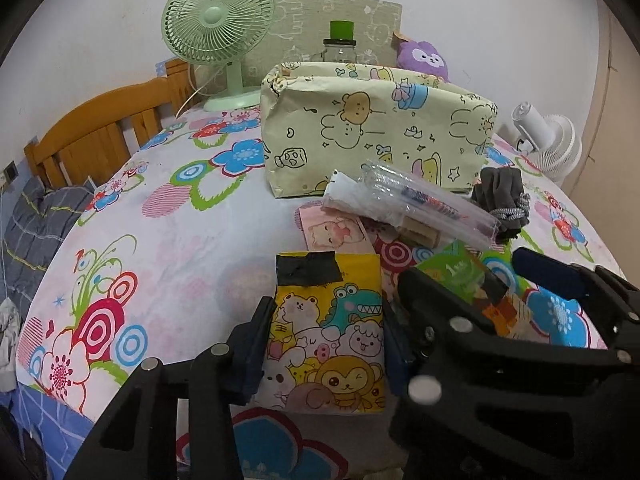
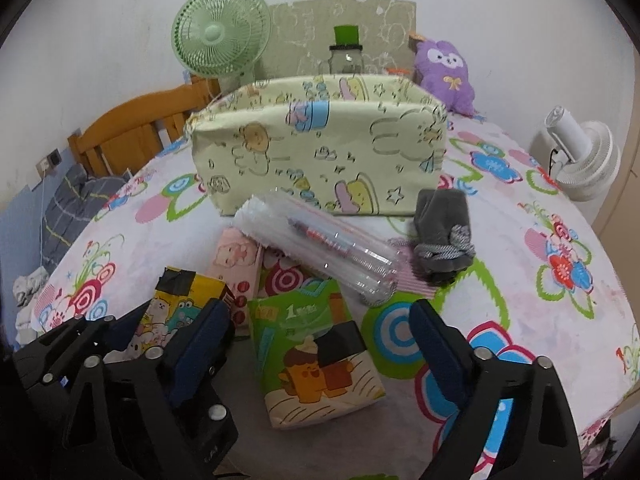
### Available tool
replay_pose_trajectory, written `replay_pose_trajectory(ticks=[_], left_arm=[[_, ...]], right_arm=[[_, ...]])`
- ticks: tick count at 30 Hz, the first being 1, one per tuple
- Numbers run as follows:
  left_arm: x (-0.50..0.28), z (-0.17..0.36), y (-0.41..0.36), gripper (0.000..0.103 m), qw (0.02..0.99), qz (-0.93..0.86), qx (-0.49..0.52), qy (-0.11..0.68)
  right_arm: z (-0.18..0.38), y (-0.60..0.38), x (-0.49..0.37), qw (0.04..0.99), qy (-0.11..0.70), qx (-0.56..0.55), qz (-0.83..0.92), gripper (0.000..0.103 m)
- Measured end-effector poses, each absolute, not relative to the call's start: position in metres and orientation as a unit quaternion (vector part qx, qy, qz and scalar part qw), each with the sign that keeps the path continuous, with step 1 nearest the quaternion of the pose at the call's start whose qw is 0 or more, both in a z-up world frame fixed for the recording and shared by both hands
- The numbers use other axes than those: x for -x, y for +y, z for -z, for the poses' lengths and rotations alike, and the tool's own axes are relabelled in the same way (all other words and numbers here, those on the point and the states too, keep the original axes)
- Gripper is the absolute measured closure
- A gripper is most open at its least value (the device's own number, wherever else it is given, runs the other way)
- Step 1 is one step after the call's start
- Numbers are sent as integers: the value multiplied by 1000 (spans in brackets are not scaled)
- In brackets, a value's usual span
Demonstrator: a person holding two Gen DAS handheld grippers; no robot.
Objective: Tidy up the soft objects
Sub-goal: 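Grasp the yellow cartoon snack bag with the left tool while the right tool grasps the green package, then lift the yellow snack bag with the left tool while the right tool carries the green package over the basket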
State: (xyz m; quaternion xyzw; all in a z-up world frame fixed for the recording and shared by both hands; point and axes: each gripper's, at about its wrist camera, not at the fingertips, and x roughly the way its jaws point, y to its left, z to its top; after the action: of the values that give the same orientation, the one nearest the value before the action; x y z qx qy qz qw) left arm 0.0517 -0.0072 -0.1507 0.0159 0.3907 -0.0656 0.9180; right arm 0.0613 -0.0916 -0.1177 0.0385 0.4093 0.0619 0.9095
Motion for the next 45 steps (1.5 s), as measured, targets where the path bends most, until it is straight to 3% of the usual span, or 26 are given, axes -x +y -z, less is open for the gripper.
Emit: replay_pose_trajectory(ticks=[5,10,16,25,45], left_arm=[[-52,152,-9,53,918,64,-20,392],[-52,152,-8,54,918,64,-17,391],[-52,149,-10,56,919,65,-17,387],[-53,140,-14,57,922,73,-12,380],[-58,92,-23,57,936,79,-7,344]], right_arm=[[121,-90,-63,906,416,-42,-65,27],[122,-86,-64,904,419,-44,-75,47],[121,-89,-63,904,417,-54,-77,55],[111,-95,-63,907,410,-66,-74,62],[62,-109,-65,925,369,-74,-52,64]])
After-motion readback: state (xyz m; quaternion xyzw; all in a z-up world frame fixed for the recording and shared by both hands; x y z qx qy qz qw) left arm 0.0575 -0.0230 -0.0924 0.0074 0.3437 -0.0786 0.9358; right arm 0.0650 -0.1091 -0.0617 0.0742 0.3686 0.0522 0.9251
